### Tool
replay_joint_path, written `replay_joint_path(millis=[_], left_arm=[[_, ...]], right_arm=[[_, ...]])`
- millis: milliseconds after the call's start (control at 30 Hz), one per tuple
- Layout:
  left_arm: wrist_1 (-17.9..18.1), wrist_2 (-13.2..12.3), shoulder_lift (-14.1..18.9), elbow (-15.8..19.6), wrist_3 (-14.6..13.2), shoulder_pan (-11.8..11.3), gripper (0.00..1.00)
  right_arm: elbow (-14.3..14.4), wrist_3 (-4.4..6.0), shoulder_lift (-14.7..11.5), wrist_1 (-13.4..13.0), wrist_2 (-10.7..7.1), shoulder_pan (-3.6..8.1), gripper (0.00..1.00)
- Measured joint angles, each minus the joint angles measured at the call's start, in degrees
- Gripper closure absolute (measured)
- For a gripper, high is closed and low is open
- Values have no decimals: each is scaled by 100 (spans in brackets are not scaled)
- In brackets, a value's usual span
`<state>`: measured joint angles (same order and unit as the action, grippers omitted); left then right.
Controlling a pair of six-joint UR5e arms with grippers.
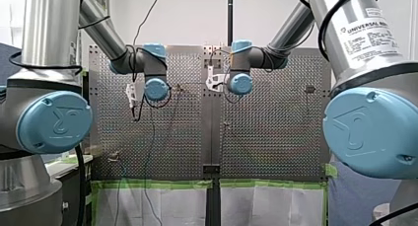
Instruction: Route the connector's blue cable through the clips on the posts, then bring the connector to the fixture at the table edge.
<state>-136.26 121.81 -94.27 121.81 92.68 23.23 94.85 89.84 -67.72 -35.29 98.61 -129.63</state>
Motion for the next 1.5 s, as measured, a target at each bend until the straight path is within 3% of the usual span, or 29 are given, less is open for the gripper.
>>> replay_joint_path(millis=[433, 1133, 1500], left_arm=[[-68, -601, -432, -544, 94, -622, 100], [133, -1093, -691, -691, 318, -890, 100], [212, -1183, -797, -756, 329, -984, 100]], right_arm=[[-226, 66, 180, 157, -287, 100, 100], [-492, 116, 421, 271, -356, 125, 100], [-500, 151, 558, 231, -359, 157, 100]])
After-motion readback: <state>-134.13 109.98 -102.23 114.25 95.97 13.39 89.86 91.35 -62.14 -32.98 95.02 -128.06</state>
